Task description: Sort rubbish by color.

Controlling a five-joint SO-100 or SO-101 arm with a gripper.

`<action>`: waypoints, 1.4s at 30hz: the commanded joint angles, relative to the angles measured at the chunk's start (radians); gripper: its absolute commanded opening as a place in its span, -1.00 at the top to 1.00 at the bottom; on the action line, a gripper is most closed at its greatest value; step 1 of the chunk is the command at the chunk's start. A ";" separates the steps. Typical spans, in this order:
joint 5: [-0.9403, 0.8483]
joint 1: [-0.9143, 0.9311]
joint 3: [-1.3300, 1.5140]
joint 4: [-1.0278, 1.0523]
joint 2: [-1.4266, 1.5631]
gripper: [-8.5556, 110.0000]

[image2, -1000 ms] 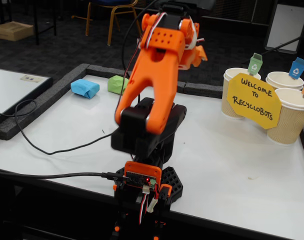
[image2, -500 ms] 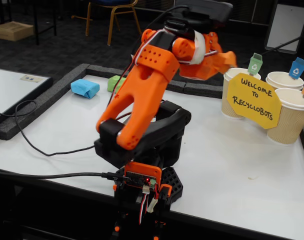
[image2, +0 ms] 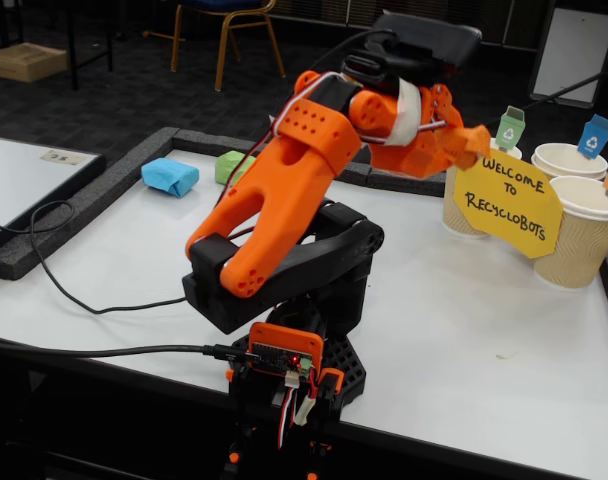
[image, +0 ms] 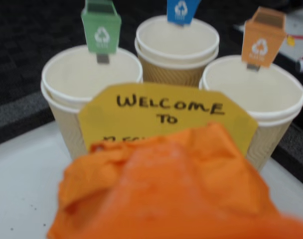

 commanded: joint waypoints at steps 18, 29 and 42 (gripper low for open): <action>-0.020 0.017 -0.431 -0.330 -0.594 0.85; -0.020 0.135 -0.704 -0.407 -1.029 0.85; -0.021 0.230 -1.000 -0.411 -1.371 0.85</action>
